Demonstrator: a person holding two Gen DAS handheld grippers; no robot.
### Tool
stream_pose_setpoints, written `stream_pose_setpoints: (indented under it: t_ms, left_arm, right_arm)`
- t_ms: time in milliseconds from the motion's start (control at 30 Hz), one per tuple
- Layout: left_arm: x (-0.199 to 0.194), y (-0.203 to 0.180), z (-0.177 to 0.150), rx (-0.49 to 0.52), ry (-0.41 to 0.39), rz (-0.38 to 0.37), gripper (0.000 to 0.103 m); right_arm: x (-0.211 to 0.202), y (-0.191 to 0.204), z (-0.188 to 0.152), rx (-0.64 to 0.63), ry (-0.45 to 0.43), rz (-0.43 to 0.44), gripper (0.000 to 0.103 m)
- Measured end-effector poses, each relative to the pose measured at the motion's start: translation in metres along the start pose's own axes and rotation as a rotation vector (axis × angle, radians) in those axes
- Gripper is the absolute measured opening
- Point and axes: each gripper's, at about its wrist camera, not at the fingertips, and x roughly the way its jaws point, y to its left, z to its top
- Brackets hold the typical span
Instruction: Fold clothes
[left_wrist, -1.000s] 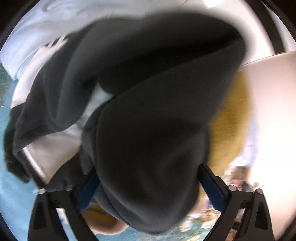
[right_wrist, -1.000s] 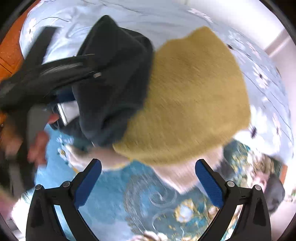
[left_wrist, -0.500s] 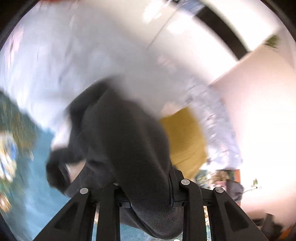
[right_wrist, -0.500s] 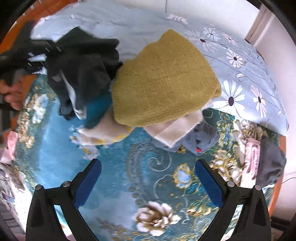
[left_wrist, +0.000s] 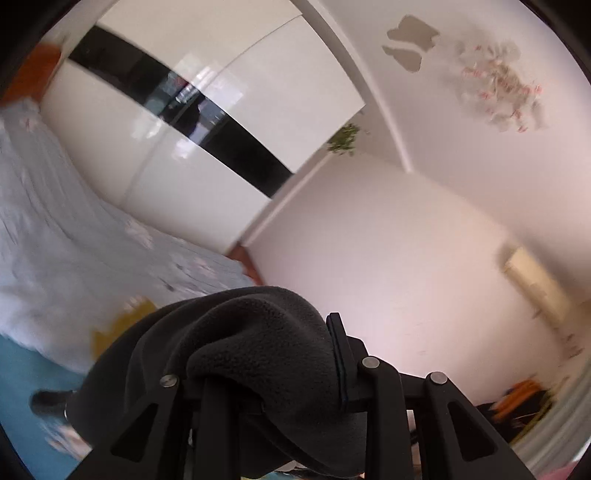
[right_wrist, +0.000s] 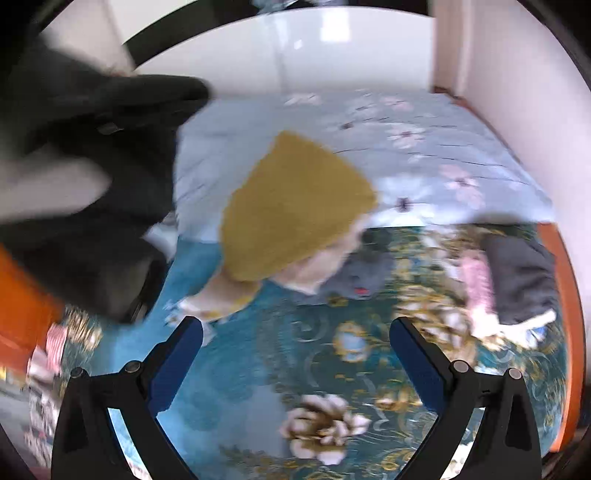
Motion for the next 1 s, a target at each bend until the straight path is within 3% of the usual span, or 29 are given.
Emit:
stream_pose_setpoints:
  t_ms: [67,200,333,367,467,533,567,600,700,800,867,1000]
  left_arm:
    - [-0.079,-0.023,-0.013,-0.069,-0.029,0.002,0.028]
    - [-0.078,0.076,-0.09,-0.31,0.135,0.154,0.029]
    - [-0.069,0.164,-0.183,-0.575,0.378,0.54,0.028]
    - [-0.093,0.18,-0.219,-0.696,0.434,0.595,0.028]
    - [-0.14,0.227,-0.29,-0.847,0.446,0.77,0.028]
    - [-0.169,0.234,-0.301,-0.867,0.419,0.858,0.029]
    - [-0.19,0.253,-0.329,-0.863,0.4,0.889,0.03]
    - [-0.212,0.267,-0.349,-0.877,0.376,0.894,0.031]
    - [-0.228,0.248,-0.323,-0.956,0.315,0.874,0.04]
    - [-0.232,0.23,-0.309,-0.947,0.318,0.892,0.045]
    - [-0.227,0.249,-0.323,-0.92,0.29,0.889,0.049]
    - [-0.239,0.271,-0.322,-0.871,0.261,0.851,0.058]
  right_arm:
    - [-0.011,-0.027,-0.007,0.043,-0.019,-0.024,0.101]
    - [-0.015,-0.066,-0.031,0.103,0.019,-0.036,0.101]
    - [-0.004,-0.078,-0.068,0.117,0.092,-0.015,0.101]
    - [0.0,-0.077,-0.079,0.119,0.112,-0.006,0.101]
    - [0.002,-0.076,-0.115,0.096,0.161,0.009,0.101]
    - [0.004,-0.076,-0.136,0.08,0.191,0.014,0.101]
    - [0.006,-0.077,-0.144,0.082,0.203,0.019,0.101]
    - [0.01,-0.077,-0.151,0.089,0.215,0.027,0.101]
    - [0.023,-0.076,-0.165,0.124,0.25,0.064,0.101]
    - [0.041,-0.059,-0.173,0.14,0.28,0.131,0.101]
    - [0.057,-0.043,-0.176,0.15,0.303,0.177,0.101]
    - [0.095,-0.001,-0.189,0.178,0.375,0.296,0.101]
